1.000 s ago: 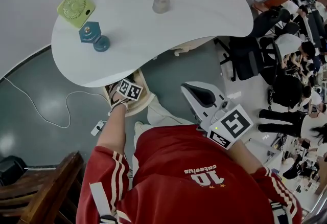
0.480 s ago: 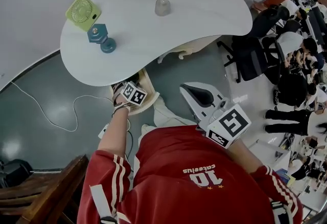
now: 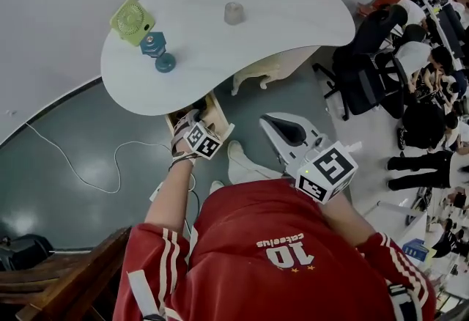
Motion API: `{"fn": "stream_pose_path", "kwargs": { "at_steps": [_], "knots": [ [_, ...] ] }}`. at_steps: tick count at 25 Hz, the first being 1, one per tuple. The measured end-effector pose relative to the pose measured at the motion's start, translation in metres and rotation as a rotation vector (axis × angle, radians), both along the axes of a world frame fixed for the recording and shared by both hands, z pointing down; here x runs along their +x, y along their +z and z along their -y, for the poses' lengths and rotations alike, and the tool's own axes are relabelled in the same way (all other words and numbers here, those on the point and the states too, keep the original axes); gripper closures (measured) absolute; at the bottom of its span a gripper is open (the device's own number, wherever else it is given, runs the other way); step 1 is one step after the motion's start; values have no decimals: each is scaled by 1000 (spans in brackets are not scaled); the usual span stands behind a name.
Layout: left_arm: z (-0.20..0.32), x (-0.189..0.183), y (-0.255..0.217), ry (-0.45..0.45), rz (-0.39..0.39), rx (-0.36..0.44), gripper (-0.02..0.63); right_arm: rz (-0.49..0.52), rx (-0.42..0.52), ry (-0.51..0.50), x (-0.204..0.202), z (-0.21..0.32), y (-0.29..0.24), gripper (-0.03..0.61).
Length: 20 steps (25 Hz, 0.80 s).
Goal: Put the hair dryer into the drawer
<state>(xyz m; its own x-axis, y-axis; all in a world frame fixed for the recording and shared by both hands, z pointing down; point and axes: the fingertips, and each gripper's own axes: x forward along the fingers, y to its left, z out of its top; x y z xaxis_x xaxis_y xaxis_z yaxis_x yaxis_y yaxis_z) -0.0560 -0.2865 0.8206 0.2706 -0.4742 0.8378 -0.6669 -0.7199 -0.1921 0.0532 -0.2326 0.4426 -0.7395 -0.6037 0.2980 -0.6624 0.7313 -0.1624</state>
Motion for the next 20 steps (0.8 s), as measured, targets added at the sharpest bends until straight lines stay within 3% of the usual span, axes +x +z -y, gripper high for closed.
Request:
{"fn": "stream_pose_path", "kwargs": {
  "at_steps": [6,11,14,20],
  "knots": [
    [-43,11,-67,97,-67,92,318,28,36,38,3,-13,-23,574],
    [-66,2,-128,70,-168,176,318,38,58,60,2,-16,-33,574],
    [-78,2,-175,31,-266,227,318,78,42,76,4,-20,-39,574],
    [-102,12,-286,-56,-561,336,325,150,43,103,5,-33,-57,574]
  ]
}}
